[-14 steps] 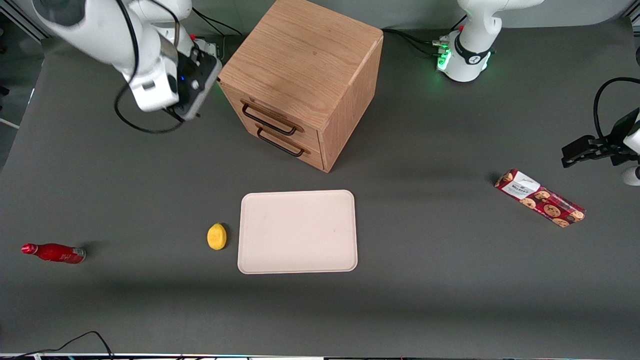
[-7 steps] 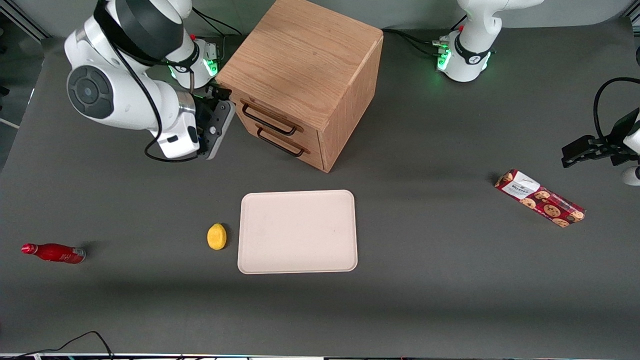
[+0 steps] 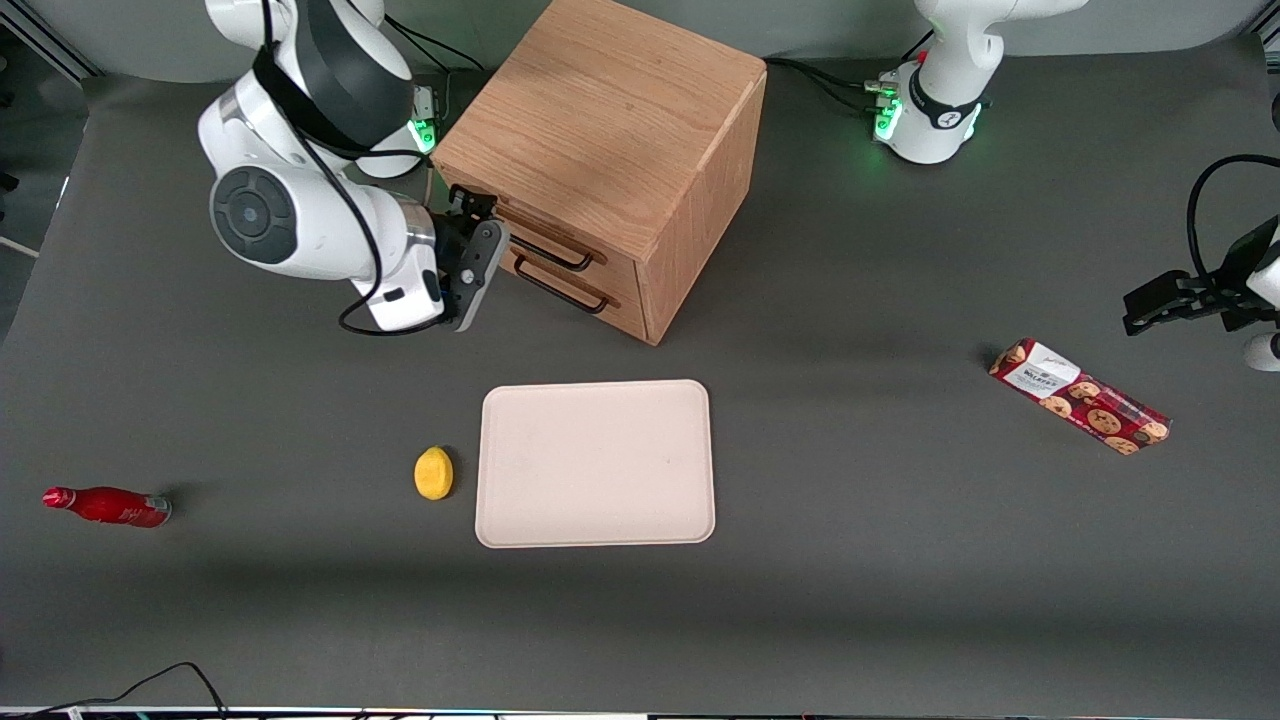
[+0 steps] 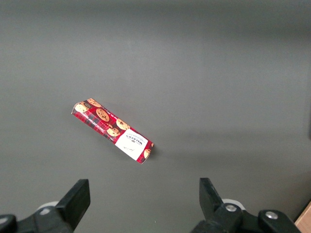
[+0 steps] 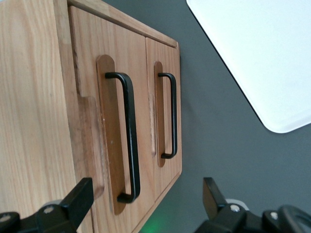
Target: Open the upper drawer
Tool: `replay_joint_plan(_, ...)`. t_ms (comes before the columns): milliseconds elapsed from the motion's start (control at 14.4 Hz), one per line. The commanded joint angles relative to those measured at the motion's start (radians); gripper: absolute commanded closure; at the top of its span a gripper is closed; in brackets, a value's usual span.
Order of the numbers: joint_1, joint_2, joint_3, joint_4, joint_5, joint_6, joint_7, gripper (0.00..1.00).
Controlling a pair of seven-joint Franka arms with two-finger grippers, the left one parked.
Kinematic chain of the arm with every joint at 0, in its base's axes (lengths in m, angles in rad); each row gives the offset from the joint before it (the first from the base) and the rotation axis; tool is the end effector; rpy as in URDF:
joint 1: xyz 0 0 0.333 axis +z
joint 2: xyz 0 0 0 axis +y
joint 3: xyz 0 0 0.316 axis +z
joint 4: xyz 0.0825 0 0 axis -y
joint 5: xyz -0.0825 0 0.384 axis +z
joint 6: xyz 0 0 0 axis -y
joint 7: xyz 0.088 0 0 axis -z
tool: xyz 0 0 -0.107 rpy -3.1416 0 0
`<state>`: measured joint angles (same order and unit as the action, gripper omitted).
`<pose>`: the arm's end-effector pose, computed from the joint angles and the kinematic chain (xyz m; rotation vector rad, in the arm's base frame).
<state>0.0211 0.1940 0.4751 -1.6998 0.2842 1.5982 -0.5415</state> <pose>0.5075 0.2890 0.4738 -2.4096 -1.3080 0.3702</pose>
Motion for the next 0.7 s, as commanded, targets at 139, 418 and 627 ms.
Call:
replay_joint_plan(139,0.011,0.004,0.005,-0.085,0.020,0.109,0.026,0.00)
replay_joint_plan(418,0.011,0.005,0.028,-0.130,0.021,0.152,0.055,0.00)
replay_joint_plan(627,0.028,0.012,0.034,-0.145,0.023,0.178,0.071,0.00)
